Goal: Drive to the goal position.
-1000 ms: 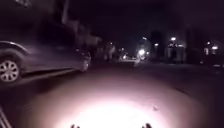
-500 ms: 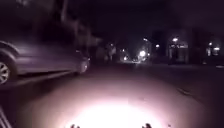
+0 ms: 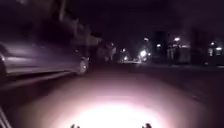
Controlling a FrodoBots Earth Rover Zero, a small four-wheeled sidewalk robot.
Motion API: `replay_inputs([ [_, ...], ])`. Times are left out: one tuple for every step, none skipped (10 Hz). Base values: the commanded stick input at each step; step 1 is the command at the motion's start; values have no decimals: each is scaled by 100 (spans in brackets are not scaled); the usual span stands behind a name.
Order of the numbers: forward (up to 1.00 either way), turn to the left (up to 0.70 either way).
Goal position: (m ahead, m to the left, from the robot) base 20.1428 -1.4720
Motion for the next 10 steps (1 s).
replay_inputs([
  [70,0],
  [70,0],
  [70,0],
  [70,0],
  [70,0],
  [70,0],
  [70,0],
  [70,0],
  [70,0],
  [70,0],
])
